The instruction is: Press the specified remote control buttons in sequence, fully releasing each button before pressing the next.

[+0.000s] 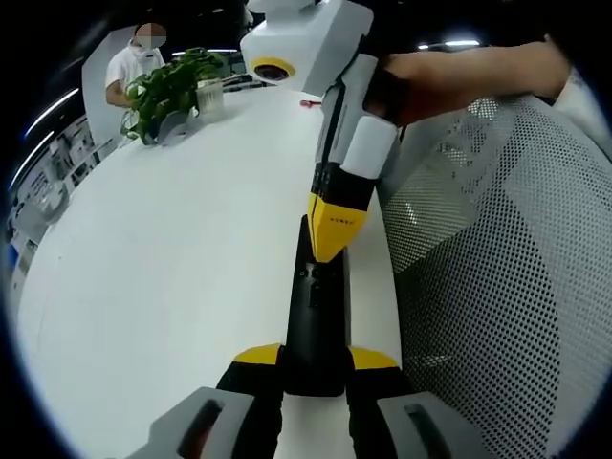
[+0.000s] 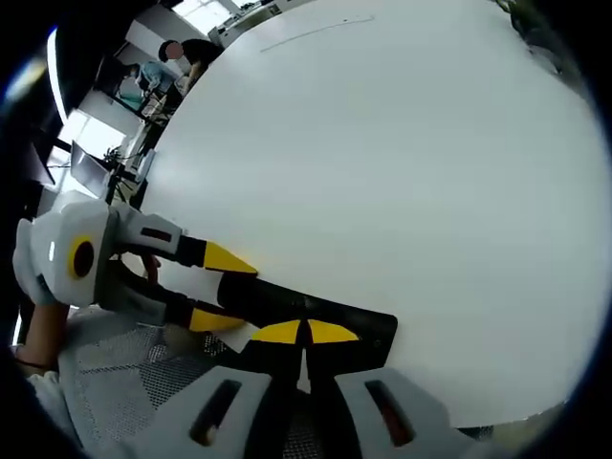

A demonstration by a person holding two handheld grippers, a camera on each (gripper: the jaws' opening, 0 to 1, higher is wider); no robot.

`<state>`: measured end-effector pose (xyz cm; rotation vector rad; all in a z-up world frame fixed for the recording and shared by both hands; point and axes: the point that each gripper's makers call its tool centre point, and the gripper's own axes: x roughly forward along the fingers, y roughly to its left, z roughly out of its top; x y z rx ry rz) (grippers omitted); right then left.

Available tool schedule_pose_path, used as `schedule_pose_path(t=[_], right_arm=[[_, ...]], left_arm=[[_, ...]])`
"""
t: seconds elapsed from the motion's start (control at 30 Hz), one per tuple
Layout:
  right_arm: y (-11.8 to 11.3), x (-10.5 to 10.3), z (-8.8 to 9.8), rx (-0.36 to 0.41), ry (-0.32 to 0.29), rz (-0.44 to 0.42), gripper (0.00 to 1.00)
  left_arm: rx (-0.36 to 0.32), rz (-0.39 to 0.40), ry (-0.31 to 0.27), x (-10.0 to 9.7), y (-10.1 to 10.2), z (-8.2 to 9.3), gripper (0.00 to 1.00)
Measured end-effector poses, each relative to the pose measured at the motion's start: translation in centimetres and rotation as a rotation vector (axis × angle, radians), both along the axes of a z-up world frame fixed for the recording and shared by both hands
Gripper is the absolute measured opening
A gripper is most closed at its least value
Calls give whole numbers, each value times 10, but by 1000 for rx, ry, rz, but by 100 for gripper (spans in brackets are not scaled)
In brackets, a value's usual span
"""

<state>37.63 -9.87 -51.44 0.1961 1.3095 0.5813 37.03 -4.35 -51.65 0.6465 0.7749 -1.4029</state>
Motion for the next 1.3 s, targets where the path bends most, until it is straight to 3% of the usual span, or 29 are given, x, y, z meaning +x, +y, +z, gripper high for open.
schedule_pose_path(t=[0.23,0.7,1.3], right_arm=[[1,-3,0,-32,-44,37,0],[1,-3,4,1,3,-12,0],[-12,-5,1,-18,53,-35,0]], left_arm=[[8,-9,-6,0,0,0,25],[2,-9,-10,0,0,0,25],[2,-13,-12,0,0,0,25]])
